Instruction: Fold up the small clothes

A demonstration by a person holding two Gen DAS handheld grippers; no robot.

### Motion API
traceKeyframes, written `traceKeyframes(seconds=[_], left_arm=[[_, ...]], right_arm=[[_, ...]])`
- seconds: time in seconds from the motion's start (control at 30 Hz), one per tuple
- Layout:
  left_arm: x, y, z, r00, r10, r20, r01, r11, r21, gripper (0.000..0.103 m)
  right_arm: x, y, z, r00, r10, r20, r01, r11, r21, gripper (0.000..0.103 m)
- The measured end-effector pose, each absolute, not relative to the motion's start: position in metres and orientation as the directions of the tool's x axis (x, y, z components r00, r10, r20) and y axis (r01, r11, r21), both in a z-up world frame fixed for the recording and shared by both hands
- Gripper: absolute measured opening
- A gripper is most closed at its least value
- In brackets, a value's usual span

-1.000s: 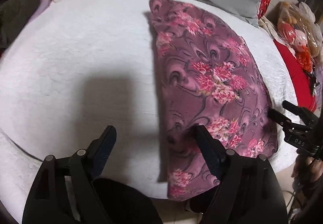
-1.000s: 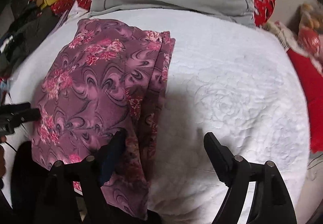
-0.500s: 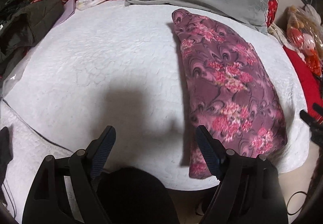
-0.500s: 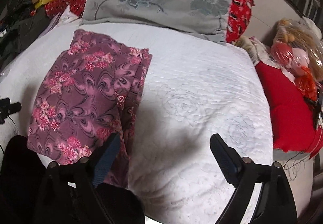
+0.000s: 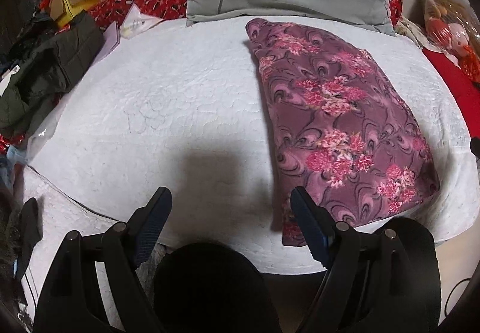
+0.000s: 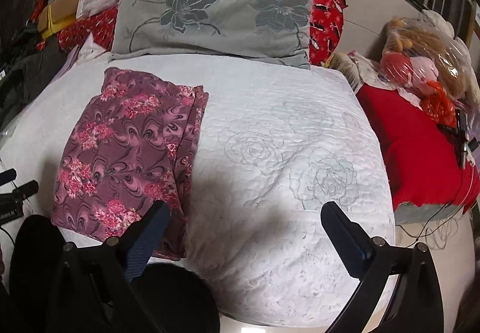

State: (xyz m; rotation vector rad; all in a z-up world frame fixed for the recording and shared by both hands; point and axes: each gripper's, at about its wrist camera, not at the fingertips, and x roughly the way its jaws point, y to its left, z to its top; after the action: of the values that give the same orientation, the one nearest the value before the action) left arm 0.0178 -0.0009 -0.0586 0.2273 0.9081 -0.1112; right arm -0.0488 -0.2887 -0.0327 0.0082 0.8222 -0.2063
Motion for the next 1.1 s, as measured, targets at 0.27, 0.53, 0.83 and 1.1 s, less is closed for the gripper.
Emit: traceKeyframes(seconds=[0.27, 0.53, 0.83, 1.1], left_arm=[[0.009, -0.011, -0.051, 0.627, -0.027, -0.778, 0.205, 0.97, 0.132, 0.082], [0.011, -0.012, -0.048, 0.627, -0.051, -0.777, 0.202, 0.974, 0.099, 0.082], [0.007, -0.017, -0.043, 0.656, -0.087, -0.749, 0.219, 0.972, 0.08, 0.082], [0.003, -0.016, -0.041, 0.666, -0.094, -0.74, 0.216, 0.974, 0.07, 0.083]], right_arm=[[-0.056, -0.279, -0.031, 0.675, -0.126, -0.727, 0.169, 0.986, -0.014, 0.103], [-0.053, -0.269, -0.033, 0.675, -0.144, -0.723, 0.157, 0.986, -0.051, 0.103], [-0.051, -0.265, -0.033, 0.683, -0.148, -0.716, 0.157, 0.986, -0.054, 0.103], [-0.057, -0.263, -0.033, 0.698, -0.146, -0.702, 0.149, 0.987, -0.057, 0.103]])
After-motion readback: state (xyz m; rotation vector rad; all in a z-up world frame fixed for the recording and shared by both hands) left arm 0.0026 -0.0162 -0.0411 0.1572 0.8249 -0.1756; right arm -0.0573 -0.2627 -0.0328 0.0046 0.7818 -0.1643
